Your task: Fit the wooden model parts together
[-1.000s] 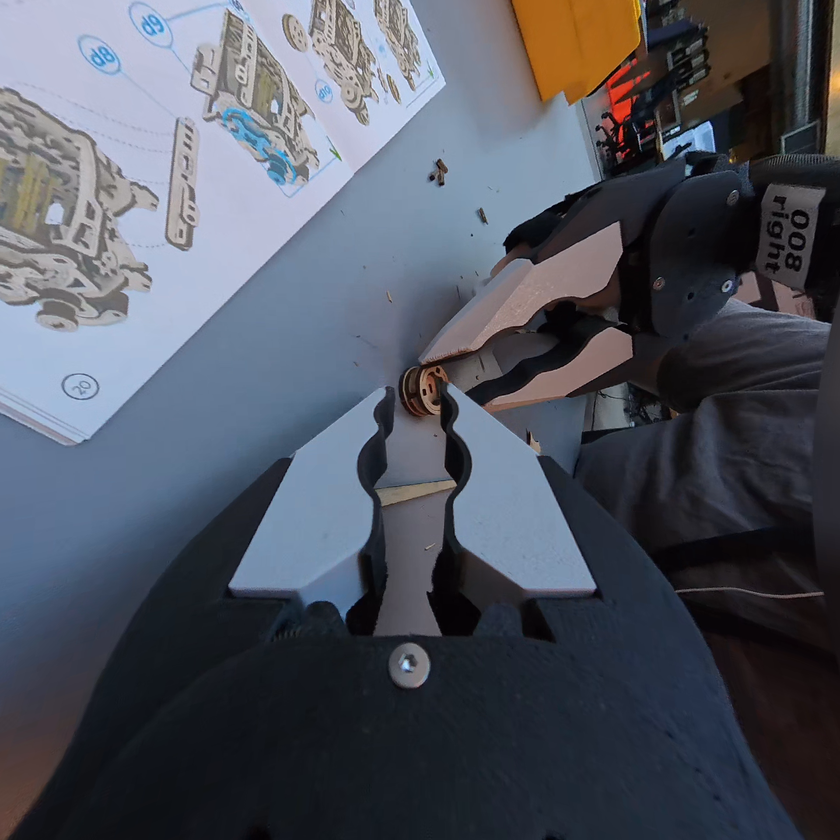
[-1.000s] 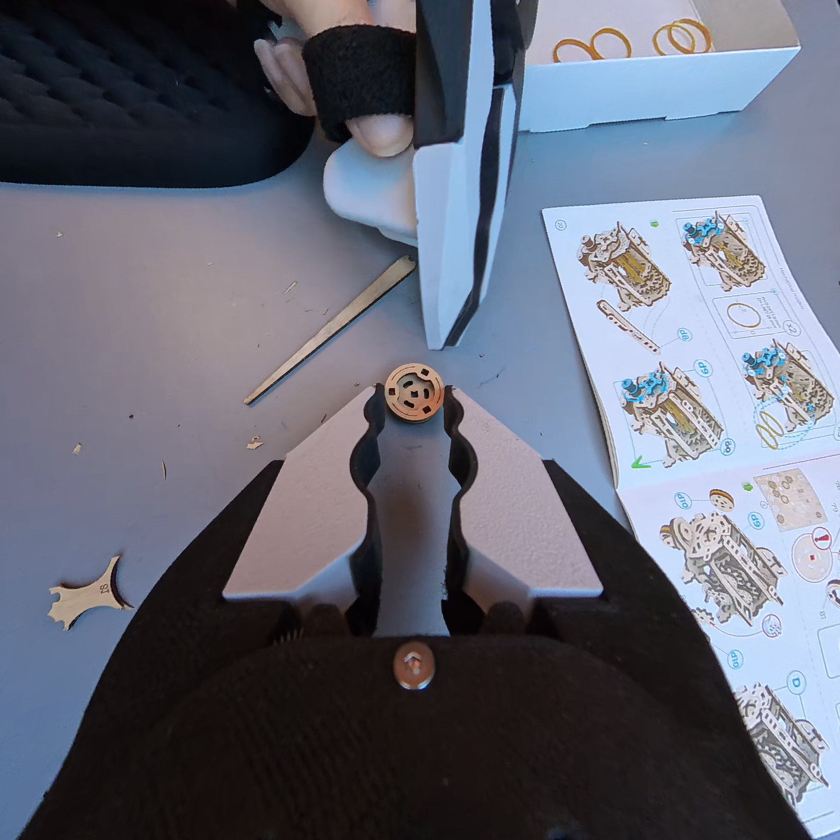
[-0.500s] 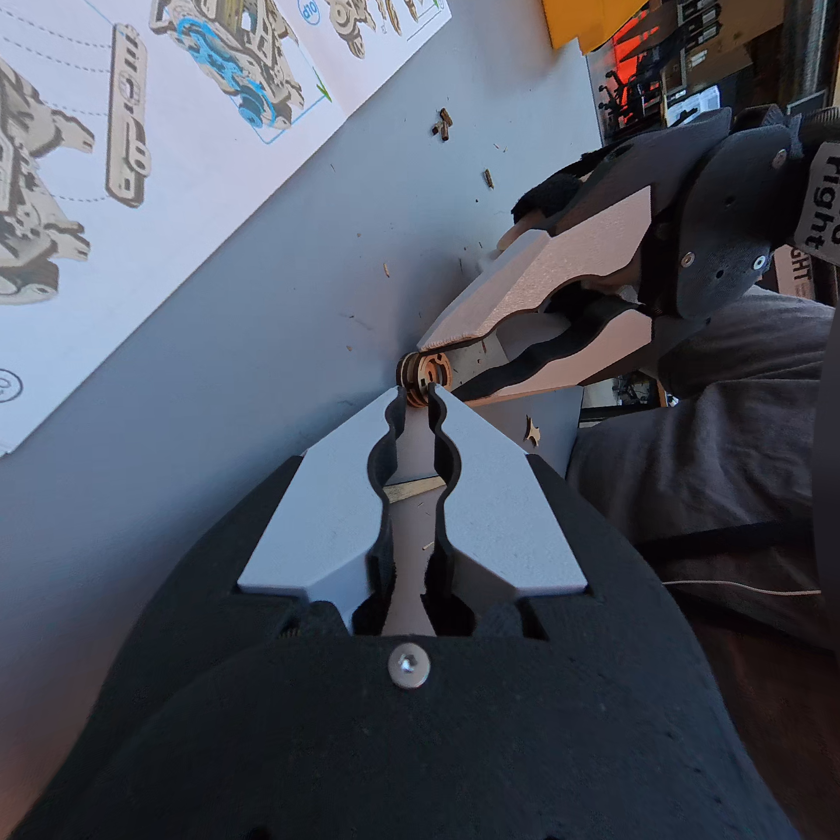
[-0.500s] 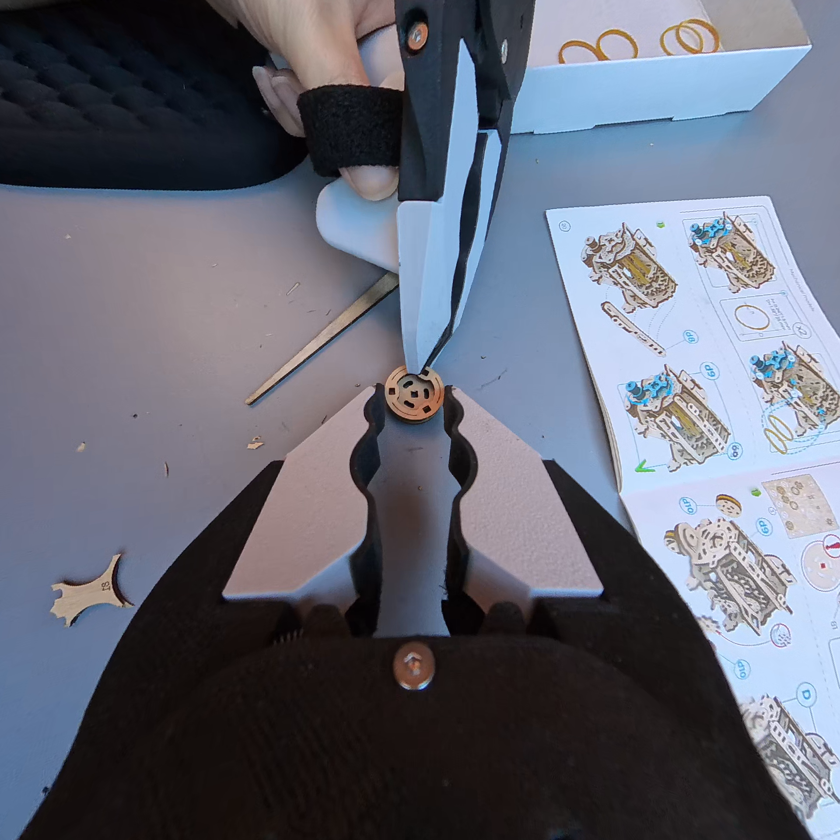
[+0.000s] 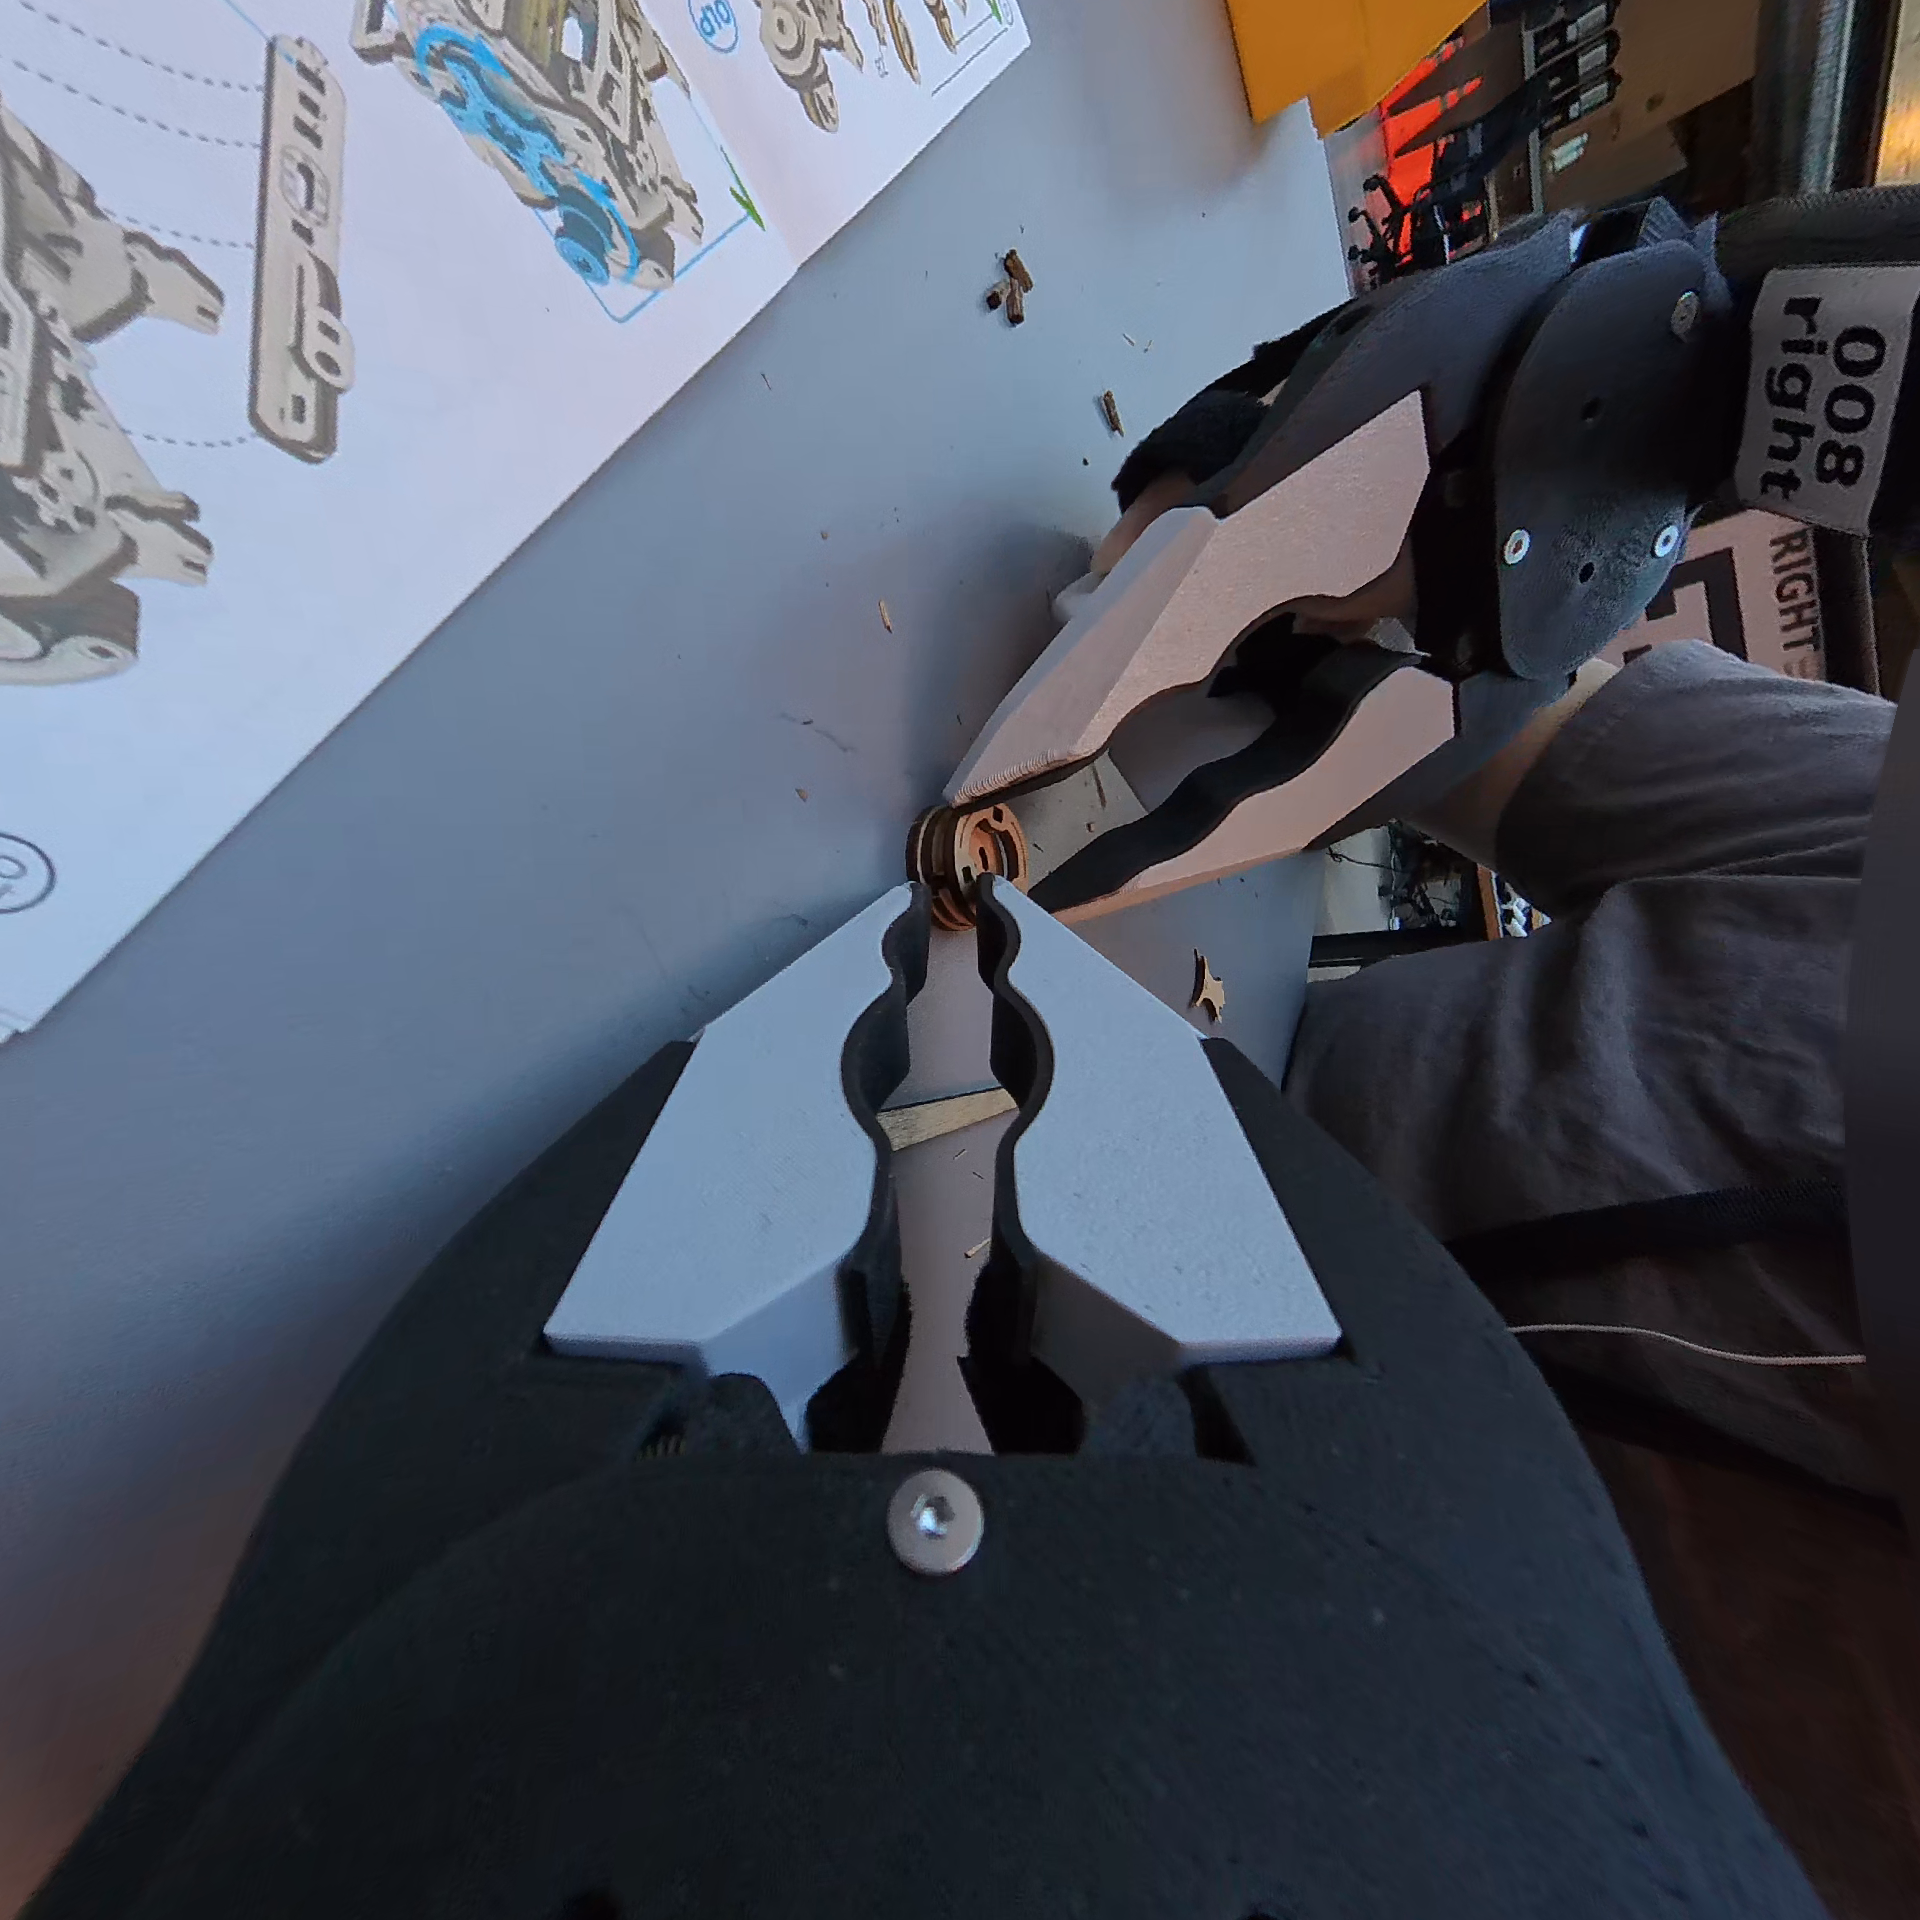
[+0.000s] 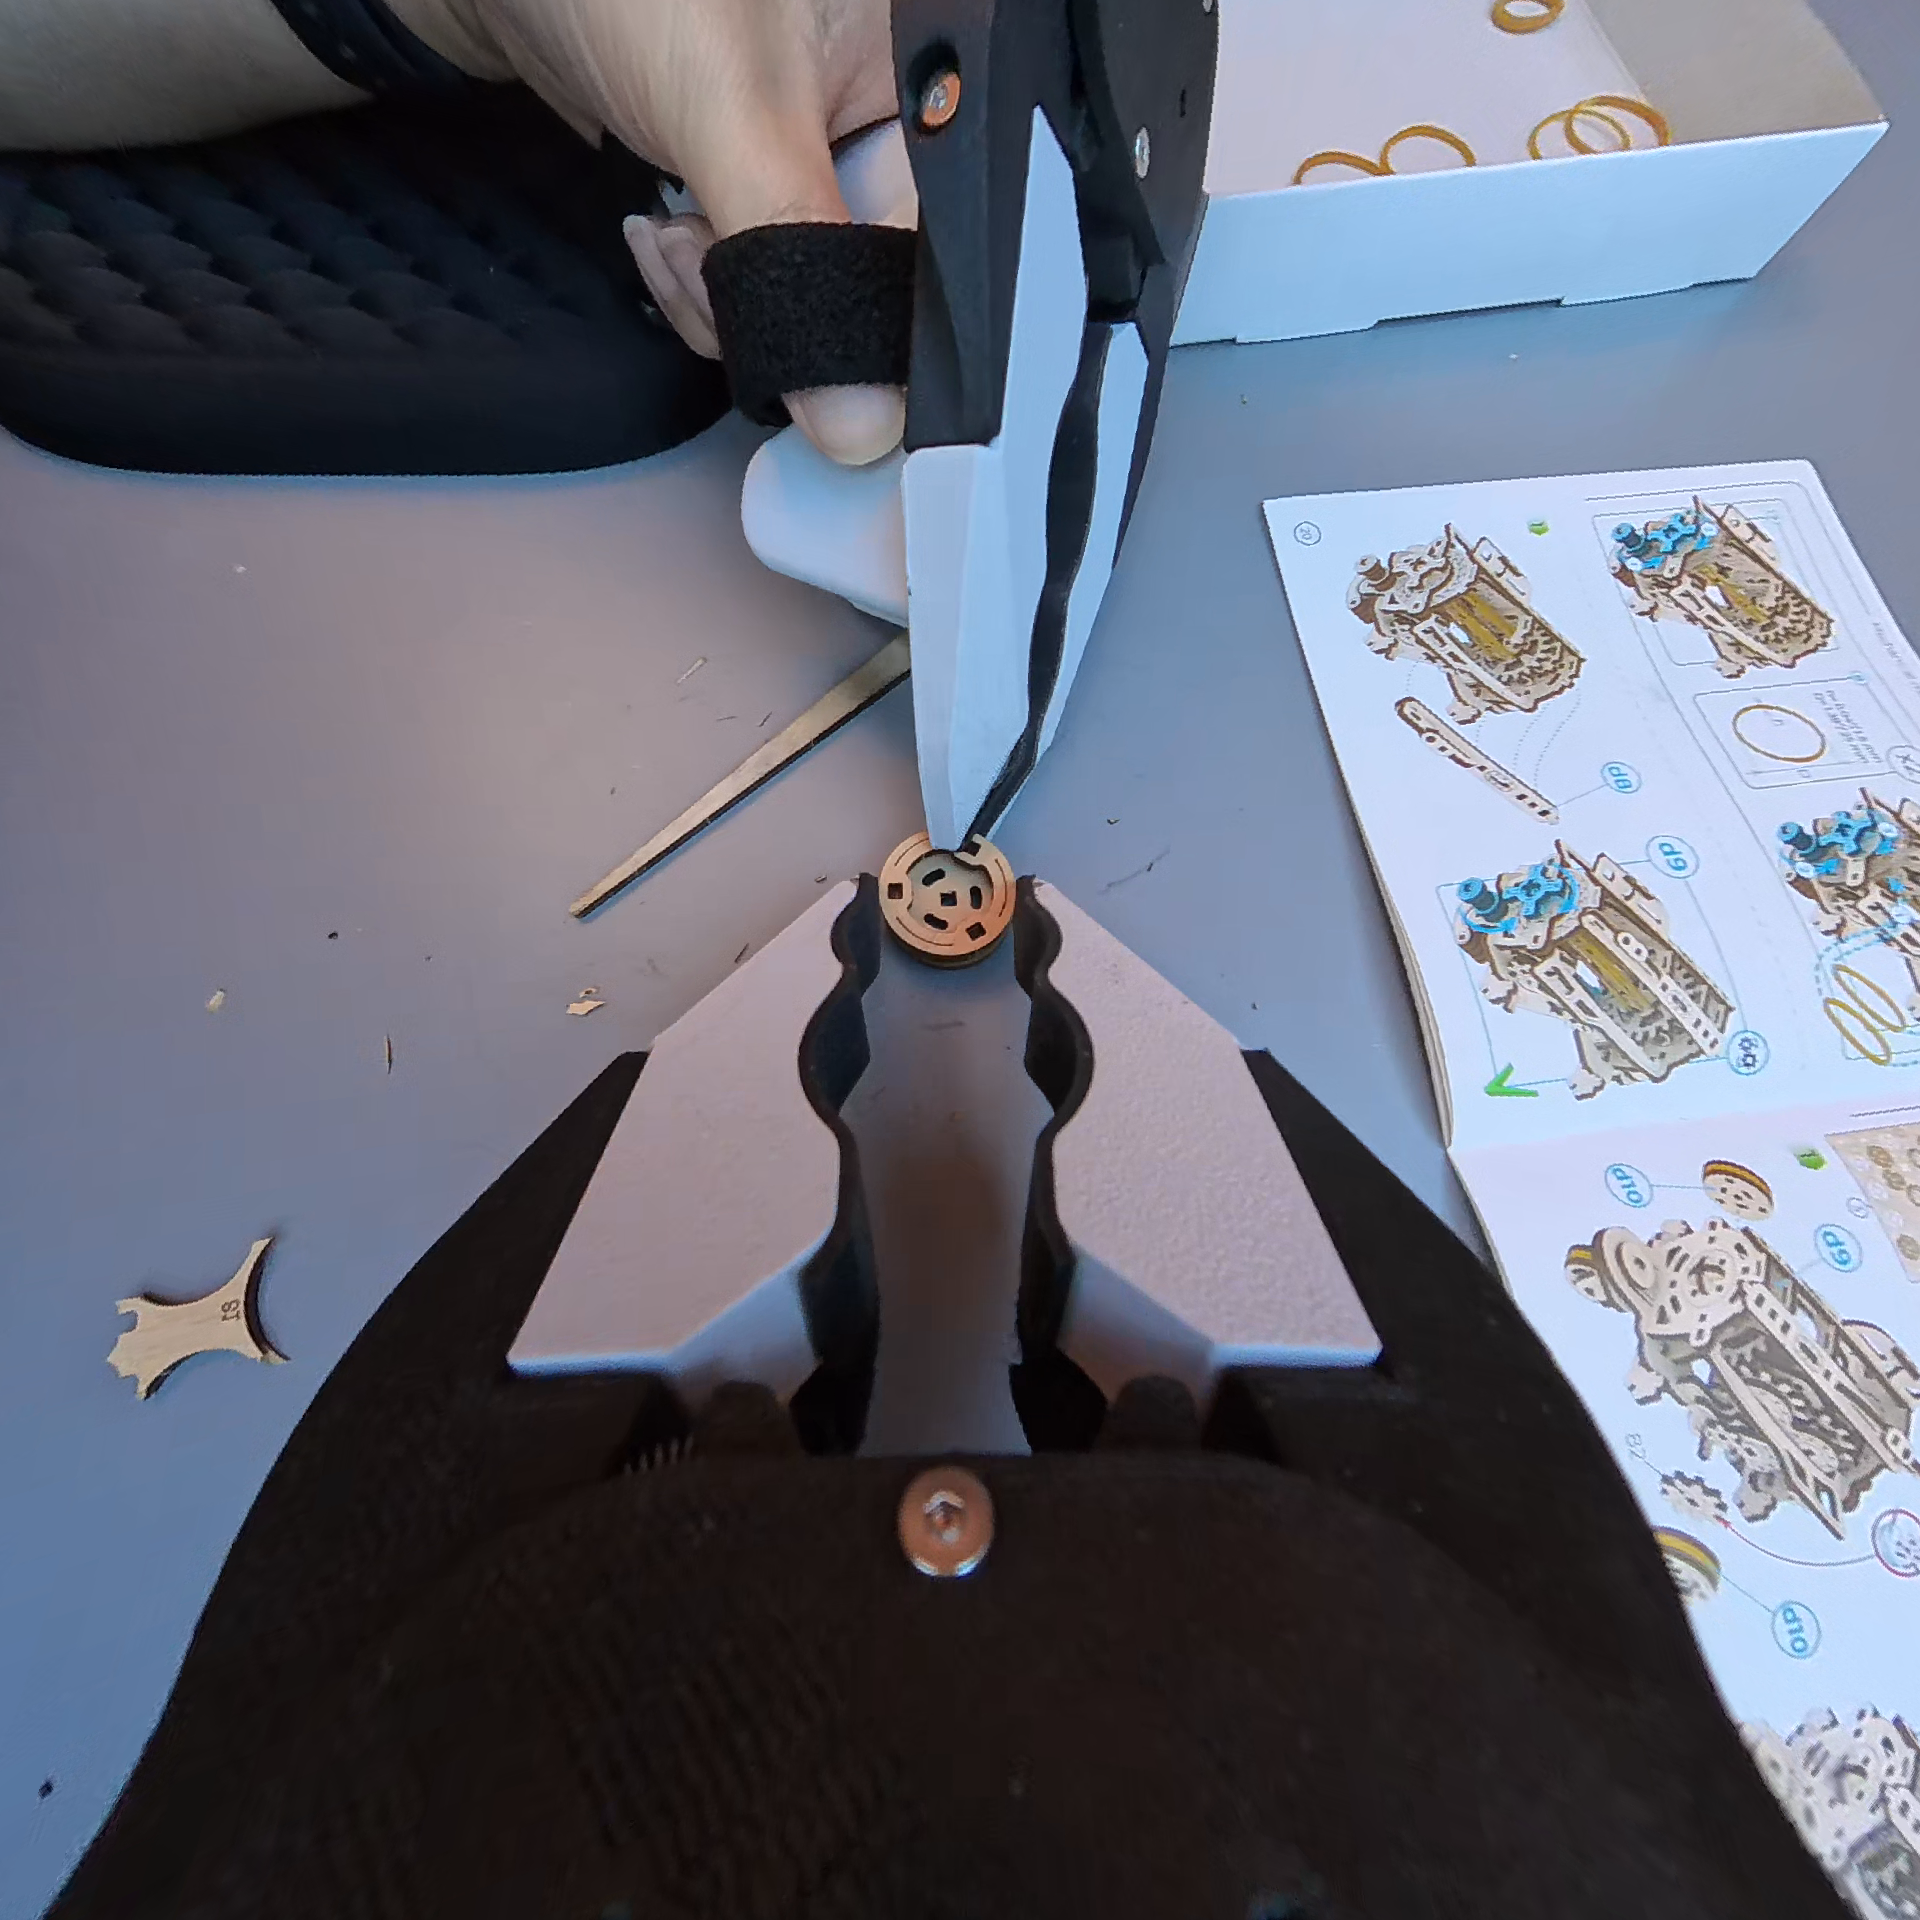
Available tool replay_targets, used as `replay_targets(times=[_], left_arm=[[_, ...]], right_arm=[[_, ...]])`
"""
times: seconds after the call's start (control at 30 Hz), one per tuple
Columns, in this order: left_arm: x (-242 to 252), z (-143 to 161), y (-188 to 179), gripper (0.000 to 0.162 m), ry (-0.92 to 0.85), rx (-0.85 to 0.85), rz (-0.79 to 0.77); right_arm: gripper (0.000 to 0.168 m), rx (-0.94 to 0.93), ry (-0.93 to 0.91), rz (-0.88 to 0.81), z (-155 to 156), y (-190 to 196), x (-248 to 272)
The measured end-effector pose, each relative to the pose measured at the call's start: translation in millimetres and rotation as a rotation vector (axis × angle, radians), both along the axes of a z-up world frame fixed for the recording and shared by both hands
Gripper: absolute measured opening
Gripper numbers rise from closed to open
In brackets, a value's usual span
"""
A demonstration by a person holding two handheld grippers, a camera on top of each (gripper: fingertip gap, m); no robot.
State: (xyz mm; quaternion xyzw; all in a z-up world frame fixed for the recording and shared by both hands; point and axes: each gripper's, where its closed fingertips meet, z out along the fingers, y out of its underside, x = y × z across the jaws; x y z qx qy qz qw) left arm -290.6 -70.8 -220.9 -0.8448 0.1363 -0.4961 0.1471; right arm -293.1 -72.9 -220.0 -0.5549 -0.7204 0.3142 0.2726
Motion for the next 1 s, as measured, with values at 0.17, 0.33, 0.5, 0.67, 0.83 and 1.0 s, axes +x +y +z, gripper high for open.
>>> replay_targets(times=[0.17,0.33,0.5,0.67,0.83,1.0], left_arm=[[-0.3,0.3,-0.3,0.006,-0.026,-0.029,0.004],[-0.2,0.3,-0.5,0.006,-0.025,-0.030,0.006],[-0.5,0.2,-0.9,0.006,-0.036,-0.040,0.004],[-0.5,0.3,-2.1,0.005,-0.036,-0.038,-0.004],[-0.4,0.5,-1.9,0.005,-0.016,-0.022,-0.002],[-0.4,0.6,-1.8,0.005,-0.005,-0.015,0.002]], right_arm=[[0.025,-0.053,0.025,0.017,-0.2,-0.1,-0.1],[0.025,-0.091,0.030,0.014,-0.6,-0.3,-0.1],[0.025,0.040,-0.029,0.010,-1.1,-0.5,-0.3],[0.025,0.084,-0.075,-0.012,-1.1,-0.4,-0.5],[0.025,0.027,-0.042,-0.010,-1.5,-0.3,-0.2],[0.025,0.015,0.019,0.034,-1.1,-0.6,-0.4]])
